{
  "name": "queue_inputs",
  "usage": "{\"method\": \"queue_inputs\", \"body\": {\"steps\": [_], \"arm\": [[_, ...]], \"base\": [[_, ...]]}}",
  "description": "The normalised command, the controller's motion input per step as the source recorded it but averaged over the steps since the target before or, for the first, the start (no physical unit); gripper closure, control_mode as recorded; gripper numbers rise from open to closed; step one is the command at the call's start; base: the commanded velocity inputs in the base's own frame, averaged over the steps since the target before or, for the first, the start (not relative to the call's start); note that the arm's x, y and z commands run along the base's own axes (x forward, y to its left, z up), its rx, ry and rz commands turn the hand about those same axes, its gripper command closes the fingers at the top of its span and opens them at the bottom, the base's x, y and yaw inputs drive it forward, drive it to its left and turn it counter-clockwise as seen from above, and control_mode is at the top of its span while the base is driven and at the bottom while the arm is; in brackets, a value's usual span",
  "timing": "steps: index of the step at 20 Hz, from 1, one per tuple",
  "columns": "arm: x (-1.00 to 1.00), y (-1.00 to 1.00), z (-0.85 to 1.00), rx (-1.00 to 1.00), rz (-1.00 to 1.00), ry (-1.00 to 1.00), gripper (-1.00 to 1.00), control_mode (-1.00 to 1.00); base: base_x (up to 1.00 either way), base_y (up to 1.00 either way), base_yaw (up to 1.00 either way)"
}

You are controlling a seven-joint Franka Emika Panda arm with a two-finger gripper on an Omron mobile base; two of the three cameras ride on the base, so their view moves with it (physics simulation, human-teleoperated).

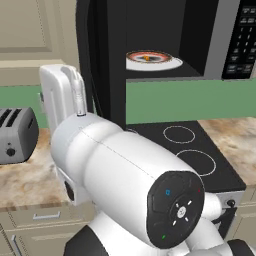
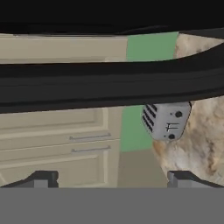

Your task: Transport the shrimp from the fridge to the microwave and turn on the microwave.

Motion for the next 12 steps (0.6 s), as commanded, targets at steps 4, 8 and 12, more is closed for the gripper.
{"method": "queue_inputs", "body": {"steps": [4,8,12], "arm": [[0.25,-0.13,0.00,0.01,-0.09,0.00,-1.00,-1.00],[0.16,-0.18,-0.02,0.00,-0.14,0.00,-1.00,-1.00],[0.09,-0.18,0.00,0.00,-0.15,-0.03,-1.00,-1.00]], "base": [[0.00,0.00,0.00],[0.00,0.00,0.00],[0.00,0.00,0.00]]}}
